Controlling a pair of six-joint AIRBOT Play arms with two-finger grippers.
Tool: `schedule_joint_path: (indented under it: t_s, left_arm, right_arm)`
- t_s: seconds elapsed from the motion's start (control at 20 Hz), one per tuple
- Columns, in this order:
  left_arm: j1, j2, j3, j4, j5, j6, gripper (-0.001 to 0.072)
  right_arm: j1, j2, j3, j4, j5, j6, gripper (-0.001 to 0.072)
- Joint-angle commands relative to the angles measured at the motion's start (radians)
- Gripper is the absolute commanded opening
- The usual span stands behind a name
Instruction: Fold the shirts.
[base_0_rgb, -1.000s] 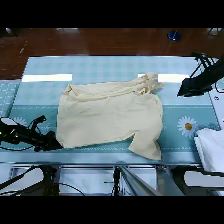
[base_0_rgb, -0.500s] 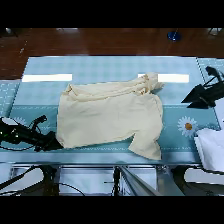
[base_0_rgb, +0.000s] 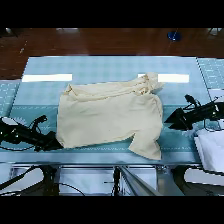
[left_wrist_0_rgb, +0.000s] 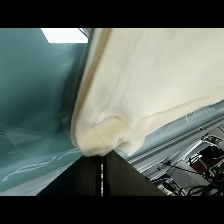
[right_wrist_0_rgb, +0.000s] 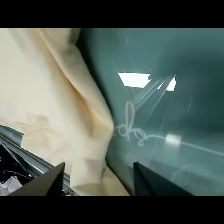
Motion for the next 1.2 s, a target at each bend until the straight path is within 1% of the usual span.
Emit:
schedule_joint_path:
  t_s: [0.0,0.15,0.2,0.25,0.3,0.35,0.5,0.6,0.7,0.8,0.95,1.05,1.15]
  left_arm:
    - [0.000,0.001,0.001,-0.001,0.034,0.000,0.0024]
    - [0.000,0.001,0.006,-0.001,0.029,0.000,0.0024]
    - [0.000,0.001,0.013,-0.001,0.025,0.000,0.0024]
    - [0.000,0.001,0.026,-0.001,0.020,0.000,0.0024]
    - [0.000,0.001,0.040,-0.002,0.013,0.006,0.0024]
    - [0.000,0.001,0.060,-0.005,0.000,0.007,0.0024]
    - [0.000,0.021,0.164,-0.064,-0.070,0.018,0.0024]
    - [0.000,0.074,0.266,-0.150,-0.085,0.017,0.0022]
    - [0.000,0.143,0.403,-0.273,-0.093,0.014,0.0022]
    - [-0.001,0.204,0.551,-0.389,-0.111,0.013,0.0020]
    - [-0.018,0.290,0.792,-0.548,-0.124,-0.030,0.0020]
    - [-0.043,0.340,0.954,-0.602,-0.123,-0.064,0.0019]
    - [-0.052,0.379,1.129,-0.602,-0.123,-0.104,0.0019]
  right_arm:
    - [0.047,0.001,-0.052,0.029,-0.077,-0.012,0.0505]
    - [0.154,0.001,-0.052,0.027,-0.151,0.031,0.0503]
    - [0.195,0.001,-0.052,0.026,-0.172,0.040,0.0486]
    - [0.228,0.001,-0.052,0.026,-0.187,0.045,0.0329]
    - [0.252,0.001,-0.052,0.027,-0.195,0.048,0.0139]
    - [0.267,0.002,-0.051,0.035,-0.190,0.053,0.0025]
    - [0.267,0.081,-0.042,0.152,-0.161,0.008,0.0024]
    - [0.266,0.194,0.011,0.206,-0.154,0.007,0.0025]
    - [0.266,0.322,0.114,0.233,-0.149,0.026,0.0025]
    - [0.266,0.436,0.264,0.236,-0.149,0.072,0.0025]
    - [0.266,0.532,0.521,0.236,-0.149,0.143,0.0025]
    - [0.266,0.560,0.704,0.235,-0.146,0.202,0.0024]
    - [0.266,0.563,0.894,0.234,-0.141,0.253,0.0024]
